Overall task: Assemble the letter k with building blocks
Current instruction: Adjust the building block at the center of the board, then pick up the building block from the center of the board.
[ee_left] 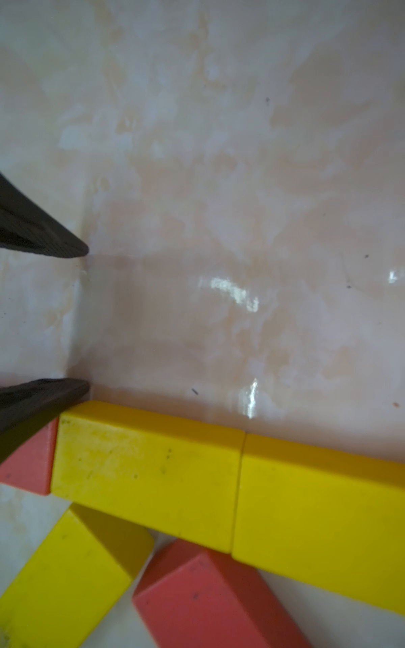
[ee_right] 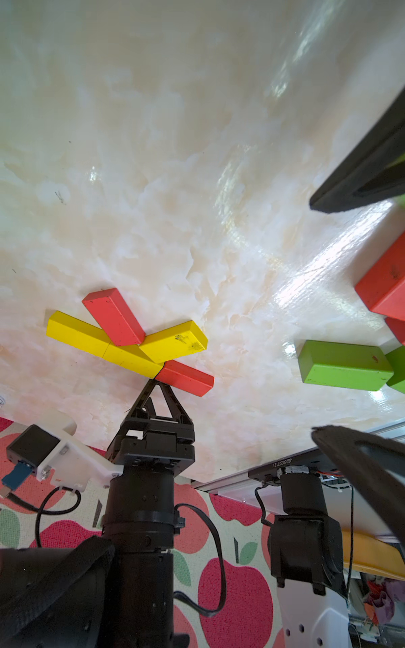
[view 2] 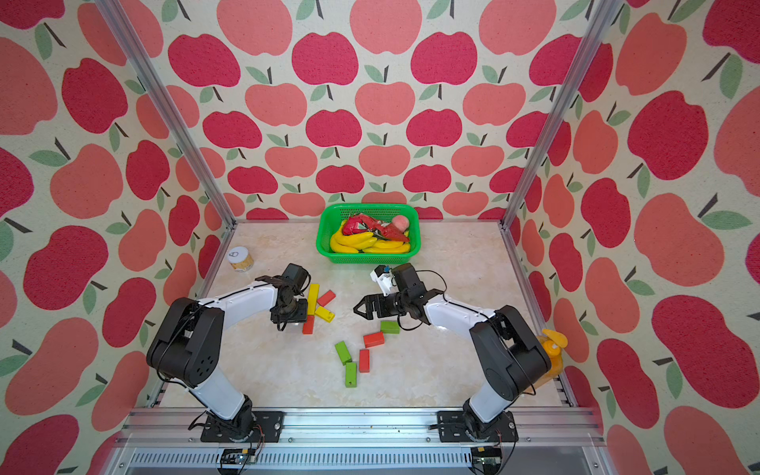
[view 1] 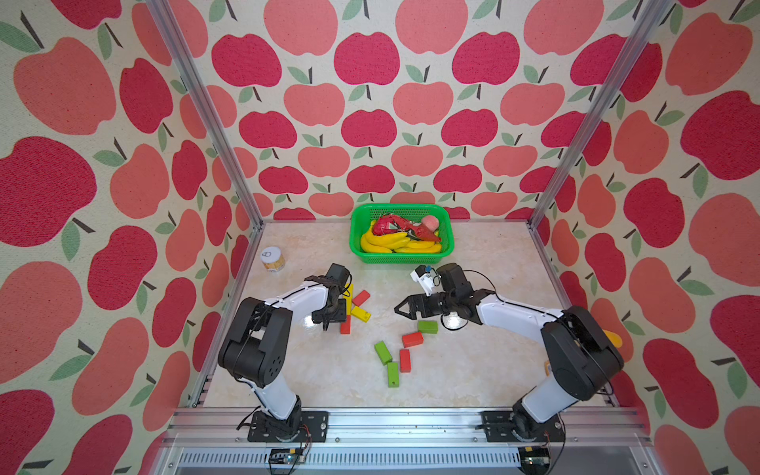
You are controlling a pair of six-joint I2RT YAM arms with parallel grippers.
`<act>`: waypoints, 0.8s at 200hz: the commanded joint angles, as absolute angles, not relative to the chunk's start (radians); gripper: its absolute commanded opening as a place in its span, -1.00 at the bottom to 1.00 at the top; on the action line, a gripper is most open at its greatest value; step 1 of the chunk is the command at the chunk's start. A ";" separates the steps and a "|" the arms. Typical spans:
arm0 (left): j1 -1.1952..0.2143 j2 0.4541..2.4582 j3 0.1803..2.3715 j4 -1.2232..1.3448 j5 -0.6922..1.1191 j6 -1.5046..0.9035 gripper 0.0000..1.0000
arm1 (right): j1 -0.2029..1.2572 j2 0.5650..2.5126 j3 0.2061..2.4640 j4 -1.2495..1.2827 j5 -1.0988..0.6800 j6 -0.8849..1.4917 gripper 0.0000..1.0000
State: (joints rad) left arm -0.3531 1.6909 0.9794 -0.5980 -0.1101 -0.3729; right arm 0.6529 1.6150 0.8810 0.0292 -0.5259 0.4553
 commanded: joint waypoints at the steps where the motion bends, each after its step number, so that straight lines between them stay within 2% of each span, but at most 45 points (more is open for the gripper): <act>1: -0.345 1.717 0.999 -0.640 -0.162 -0.383 0.18 | 0.659 1.614 0.864 0.037 -0.543 0.470 0.96; 28: -0.347 1.665 1.003 -0.683 -0.235 -0.408 0.17 | 0.662 1.599 0.867 0.025 -0.532 0.454 0.94; 47: -0.359 1.568 1.008 -0.727 -0.322 -0.415 0.20 | 0.678 1.570 0.917 -0.085 -0.461 0.372 0.93; 66: -0.388 1.439 1.009 -0.748 -0.401 -0.404 0.51 | 0.701 1.556 0.985 -0.230 -0.376 0.267 0.93; 80: -0.404 1.350 1.002 -0.725 -0.378 -0.350 0.79 | 0.718 1.553 1.016 -0.297 -0.344 0.214 0.92; 89: -0.411 1.303 0.989 -0.699 -0.327 -0.315 0.99 | 0.726 1.556 1.026 -0.330 -0.333 0.203 0.87; 103: -0.399 1.250 0.967 -0.656 -0.157 -0.265 0.95 | 0.750 1.552 1.025 -0.371 -0.297 0.180 0.80; 117: -0.394 1.225 0.955 -0.628 0.052 -0.219 0.95 | 0.779 1.543 1.020 -0.423 -0.215 0.138 0.81; 131: -0.397 1.222 0.945 -0.617 0.187 -0.202 0.95 | 0.778 1.548 1.025 -0.480 -0.136 0.104 0.84; 160: -0.405 1.243 0.917 -0.545 0.465 -0.137 0.95 | 0.734 1.558 1.059 -0.565 -0.121 0.007 0.84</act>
